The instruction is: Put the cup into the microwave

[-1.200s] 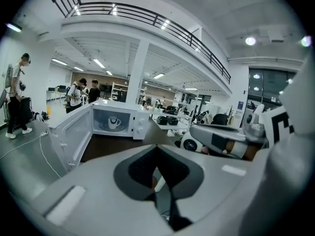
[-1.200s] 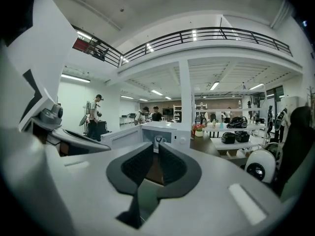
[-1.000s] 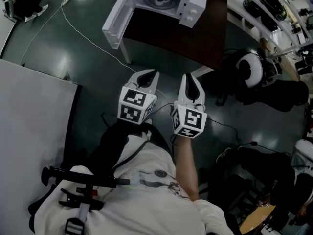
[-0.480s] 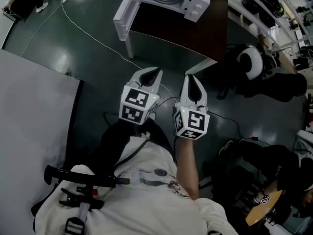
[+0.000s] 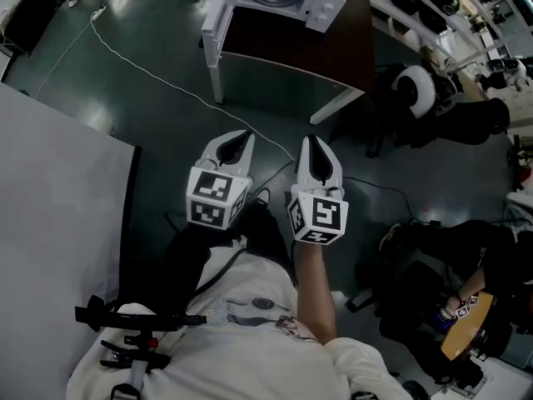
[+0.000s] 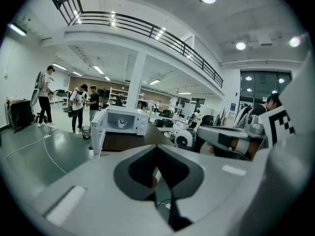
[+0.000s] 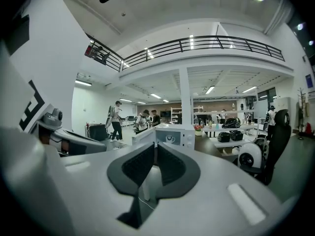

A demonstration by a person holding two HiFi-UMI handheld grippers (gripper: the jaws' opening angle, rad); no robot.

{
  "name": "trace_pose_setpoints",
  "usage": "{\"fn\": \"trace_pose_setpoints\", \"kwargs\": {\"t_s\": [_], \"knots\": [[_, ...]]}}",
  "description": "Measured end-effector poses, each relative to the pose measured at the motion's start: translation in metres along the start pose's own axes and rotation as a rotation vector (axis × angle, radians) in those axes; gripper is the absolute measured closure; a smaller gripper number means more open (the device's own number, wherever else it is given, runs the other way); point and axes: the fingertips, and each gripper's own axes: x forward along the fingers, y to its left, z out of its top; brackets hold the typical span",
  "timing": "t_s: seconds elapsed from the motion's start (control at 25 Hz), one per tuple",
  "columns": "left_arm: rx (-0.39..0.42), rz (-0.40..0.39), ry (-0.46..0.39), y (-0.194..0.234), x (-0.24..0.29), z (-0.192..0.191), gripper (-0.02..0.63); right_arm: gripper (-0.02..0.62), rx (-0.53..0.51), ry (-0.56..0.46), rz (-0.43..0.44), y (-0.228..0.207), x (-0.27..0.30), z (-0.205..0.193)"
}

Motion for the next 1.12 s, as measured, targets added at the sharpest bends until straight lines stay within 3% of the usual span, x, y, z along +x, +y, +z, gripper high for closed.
{"fn": "trace_pose_setpoints", "kwargs": {"t_s": [0.28,0.52,1.12], "knots": [[0.001,-0.025,-0.006,-0.009,-0.027,-0.016,0.607,0.594,-0.024,-0.015,-0.029,0.017,-0.043,0.002],[0.042,-0.006,-0.082,-0.012,-0.036,0.011,0.607,0.594,-0.015,-0.071,-0.023,0.01,-0.048,0.017],[0.06,0.042,-0.154,-0.027,-0.029,0.036,0.607,0.595,-0.022,-0.123,0.017,-0.019,-0.042,0.038]]}}
